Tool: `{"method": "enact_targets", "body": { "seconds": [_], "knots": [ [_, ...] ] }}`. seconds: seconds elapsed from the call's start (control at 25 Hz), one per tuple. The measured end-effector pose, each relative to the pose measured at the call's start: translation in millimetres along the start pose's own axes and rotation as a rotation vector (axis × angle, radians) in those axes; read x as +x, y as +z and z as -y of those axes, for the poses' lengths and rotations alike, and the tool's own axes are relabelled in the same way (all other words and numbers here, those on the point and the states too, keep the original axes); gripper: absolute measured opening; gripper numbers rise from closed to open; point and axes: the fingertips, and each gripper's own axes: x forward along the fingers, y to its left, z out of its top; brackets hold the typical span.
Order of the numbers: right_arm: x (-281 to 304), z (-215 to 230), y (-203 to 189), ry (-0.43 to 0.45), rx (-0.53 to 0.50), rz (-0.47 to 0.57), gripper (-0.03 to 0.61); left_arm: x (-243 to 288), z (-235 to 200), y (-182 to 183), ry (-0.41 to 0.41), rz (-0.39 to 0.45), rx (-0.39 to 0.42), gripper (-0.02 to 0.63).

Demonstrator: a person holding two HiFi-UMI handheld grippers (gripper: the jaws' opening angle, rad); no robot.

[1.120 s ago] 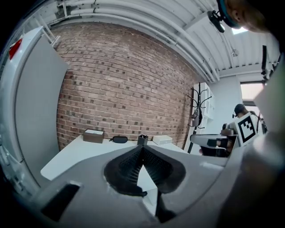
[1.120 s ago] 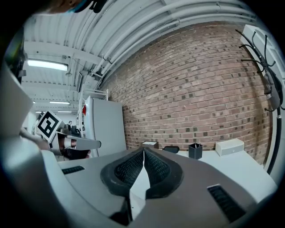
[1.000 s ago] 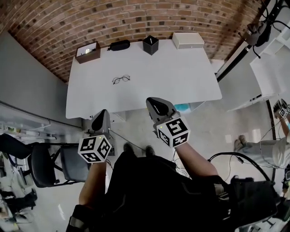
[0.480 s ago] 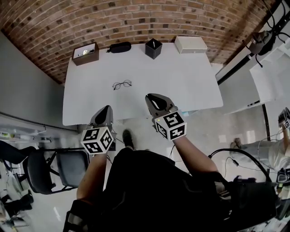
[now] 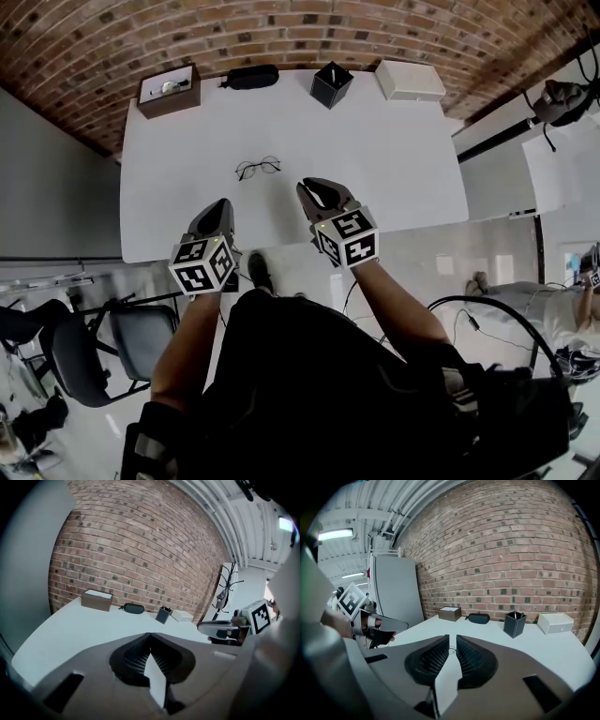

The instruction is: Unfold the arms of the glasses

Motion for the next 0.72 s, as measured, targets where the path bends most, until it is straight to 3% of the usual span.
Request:
{"method": "enact_targets", "body": {
  "seconds": [0.72],
  "knots": [
    [104.9, 33.4, -62.0, -0.055, 0.016, -0.231, 0.012, 98.4, -55.1, -49.3, -0.068, -0.225, -0.053, 0.009]
  ]
}}
